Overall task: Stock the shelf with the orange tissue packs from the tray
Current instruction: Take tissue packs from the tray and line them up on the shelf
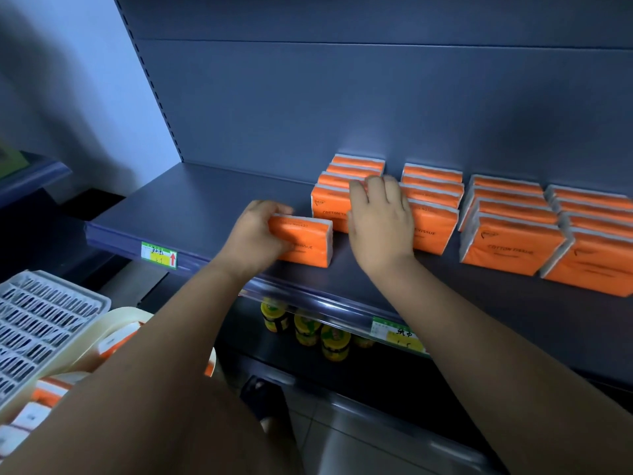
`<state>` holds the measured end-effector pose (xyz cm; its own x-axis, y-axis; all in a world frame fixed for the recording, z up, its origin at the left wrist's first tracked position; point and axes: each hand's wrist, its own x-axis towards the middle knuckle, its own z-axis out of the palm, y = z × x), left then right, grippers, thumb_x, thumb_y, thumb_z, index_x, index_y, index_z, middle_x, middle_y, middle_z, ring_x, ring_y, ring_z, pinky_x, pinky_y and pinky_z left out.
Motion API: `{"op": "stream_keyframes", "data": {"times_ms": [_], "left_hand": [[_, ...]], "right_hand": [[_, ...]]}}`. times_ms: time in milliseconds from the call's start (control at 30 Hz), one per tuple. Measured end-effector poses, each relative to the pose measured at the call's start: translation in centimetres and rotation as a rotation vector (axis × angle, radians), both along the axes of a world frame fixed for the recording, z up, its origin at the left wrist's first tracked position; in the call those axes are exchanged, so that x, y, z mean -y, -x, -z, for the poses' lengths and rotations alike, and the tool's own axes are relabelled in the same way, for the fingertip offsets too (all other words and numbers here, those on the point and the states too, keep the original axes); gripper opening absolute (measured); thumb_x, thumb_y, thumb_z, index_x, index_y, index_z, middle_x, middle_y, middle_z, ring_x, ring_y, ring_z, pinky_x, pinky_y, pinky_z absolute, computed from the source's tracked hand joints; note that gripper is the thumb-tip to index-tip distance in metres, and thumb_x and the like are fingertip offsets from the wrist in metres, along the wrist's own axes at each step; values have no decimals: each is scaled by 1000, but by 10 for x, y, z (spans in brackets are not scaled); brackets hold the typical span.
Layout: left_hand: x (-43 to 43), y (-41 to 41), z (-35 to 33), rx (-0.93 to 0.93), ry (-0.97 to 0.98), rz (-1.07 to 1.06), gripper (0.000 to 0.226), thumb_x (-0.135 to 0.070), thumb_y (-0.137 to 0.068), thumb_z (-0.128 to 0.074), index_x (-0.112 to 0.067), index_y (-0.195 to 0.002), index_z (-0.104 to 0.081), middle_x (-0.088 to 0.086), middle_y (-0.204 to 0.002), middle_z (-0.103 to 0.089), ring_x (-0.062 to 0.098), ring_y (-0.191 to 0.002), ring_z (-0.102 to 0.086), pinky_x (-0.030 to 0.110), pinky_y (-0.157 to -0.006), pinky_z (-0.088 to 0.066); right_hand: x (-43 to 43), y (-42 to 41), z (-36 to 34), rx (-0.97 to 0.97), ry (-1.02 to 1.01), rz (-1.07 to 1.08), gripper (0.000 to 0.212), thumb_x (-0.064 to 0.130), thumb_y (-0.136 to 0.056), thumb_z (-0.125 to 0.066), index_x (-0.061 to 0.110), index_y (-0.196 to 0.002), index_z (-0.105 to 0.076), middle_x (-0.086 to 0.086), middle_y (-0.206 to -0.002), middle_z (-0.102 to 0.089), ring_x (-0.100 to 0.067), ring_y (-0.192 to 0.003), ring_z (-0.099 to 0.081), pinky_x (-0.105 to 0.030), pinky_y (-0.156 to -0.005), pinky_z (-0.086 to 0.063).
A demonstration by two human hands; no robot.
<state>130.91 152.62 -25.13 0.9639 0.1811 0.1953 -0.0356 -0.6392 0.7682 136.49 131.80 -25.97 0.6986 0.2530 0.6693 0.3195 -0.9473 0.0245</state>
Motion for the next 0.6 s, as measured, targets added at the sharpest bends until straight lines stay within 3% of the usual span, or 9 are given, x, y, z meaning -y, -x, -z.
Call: {"op": "stream_keyframes", "data": {"times_ms": [100, 200, 300, 367, 500, 600], "left_hand": [[6, -5, 2, -57, 56, -83, 59, -4, -77, -79, -18, -130, -58, -1, -113, -60, 20, -103, -61, 24, -78, -47], [21, -9, 6, -19, 116, -101, 46, -5, -79, -77, -18, -120, -61, -6, -98, -64, 16, -92, -64, 17, -67, -46], [37, -12, 8, 30, 184, -33, 51, -2, -82, -77, -25, -125, -62, -11, -101, -63, 7, -93, -64, 17, -81, -53], [41, -16, 11, 52, 213, -14, 55, -5, -80, -78, -34, -123, -61, -4, -112, -64, 15, -103, -66, 35, -96, -56], [47, -22, 11, -34, 281, -81, 63, -13, -85, -79, -20, -141, -52, -1, -121, -63, 17, -108, -66, 42, -96, -56], [47, -26, 11, -58, 274, -124, 31, -13, -88, -76, -15, -116, -62, 0, -109, -69, 20, -103, -68, 48, -95, -58]], "right_hand": [[1, 29, 16, -50, -279, -105, 20, 17, -90, -61, 11, -106, -70, -9, -99, -65, -33, -96, -57, -41, -77, -50], [1, 47, 31, -258, -472, -194, 36, 13, -87, -63, 11, -122, -69, -6, -98, -67, -29, -97, -57, -38, -77, -52], [7, 48, 34, -328, -586, -185, 38, 16, -88, -66, 15, -126, -66, -2, -99, -65, -24, -98, -57, -41, -83, -53], [10, 42, 34, -362, -642, -174, 34, 17, -89, -65, 17, -124, -66, 0, -101, -66, -22, -99, -60, -42, -85, -54], [12, 32, 31, -449, -705, -142, 31, 20, -90, -63, 22, -120, -66, 4, -102, -66, -16, -94, -61, -40, -82, -56], [13, 31, 30, -496, -725, -137, 30, 20, -88, -62, 23, -117, -66, 4, -102, -65, -15, -92, -60, -39, -81, -56]]}}
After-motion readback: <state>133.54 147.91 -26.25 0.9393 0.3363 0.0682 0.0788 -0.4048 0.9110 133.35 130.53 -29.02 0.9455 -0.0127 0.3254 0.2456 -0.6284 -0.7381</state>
